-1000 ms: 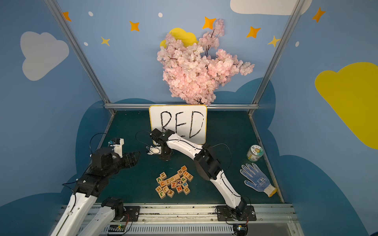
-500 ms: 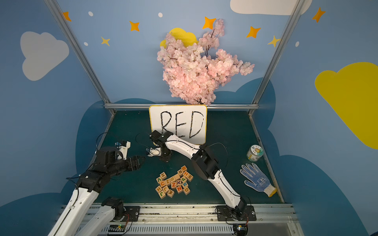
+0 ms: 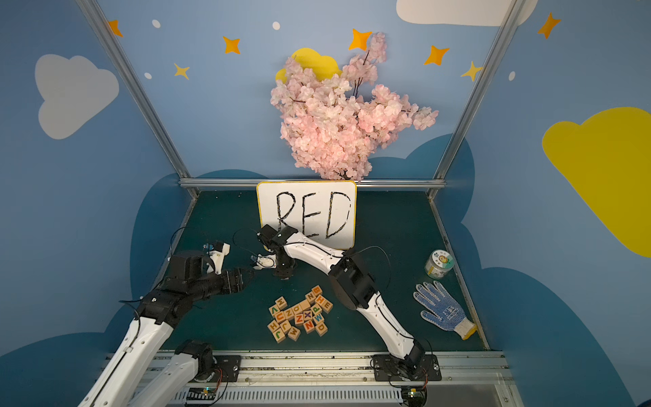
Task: Assemble the uppercase word "red" with letter blocks
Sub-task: Place the letter block at the center of the board.
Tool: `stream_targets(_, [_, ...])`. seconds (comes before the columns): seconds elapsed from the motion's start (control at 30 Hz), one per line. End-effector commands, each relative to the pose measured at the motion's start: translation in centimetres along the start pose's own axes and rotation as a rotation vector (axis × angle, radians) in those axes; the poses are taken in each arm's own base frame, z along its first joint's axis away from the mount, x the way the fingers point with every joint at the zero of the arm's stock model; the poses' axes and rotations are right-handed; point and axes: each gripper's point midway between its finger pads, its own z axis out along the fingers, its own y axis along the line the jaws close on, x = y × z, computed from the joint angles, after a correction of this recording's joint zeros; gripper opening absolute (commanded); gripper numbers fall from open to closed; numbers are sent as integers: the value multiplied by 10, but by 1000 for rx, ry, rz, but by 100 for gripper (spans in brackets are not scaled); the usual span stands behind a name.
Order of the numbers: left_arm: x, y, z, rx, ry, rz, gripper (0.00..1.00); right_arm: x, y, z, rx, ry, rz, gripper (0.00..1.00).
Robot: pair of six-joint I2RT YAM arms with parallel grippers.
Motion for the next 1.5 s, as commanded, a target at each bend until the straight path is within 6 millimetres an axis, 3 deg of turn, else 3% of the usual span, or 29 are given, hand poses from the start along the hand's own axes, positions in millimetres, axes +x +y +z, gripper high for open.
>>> stream_targets(0.0, [0, -1, 0, 15, -6, 23, 81, -5, 0, -7, 1, -23, 12, 45])
stream_targets(0.33, [0, -1, 0, 14, -14, 25, 81, 6, 3, -11, -1, -5, 30, 43])
stream_targets(0.87, [-1, -1, -2, 9, -20, 27, 81, -4, -6, -9, 20, -34, 34, 33])
stream_targets(0.97, [0, 0, -2, 8, -20, 26, 81, -6, -8, -10, 25, -39, 36, 33])
stream_targets(1.07, [-1, -1, -2, 8, -24, 27, 81, -7, -8, -14, 26, -48, 46, 40])
stream_targets(1.27, [-2, -2, -4, 12, -30, 32, 81, -10, -8, -35, 23, -92, 87, 47])
stream_targets(1.47, [-8, -5, -6, 16, -50, 44, 81, -15, -7, -82, 46, -184, 130, 49])
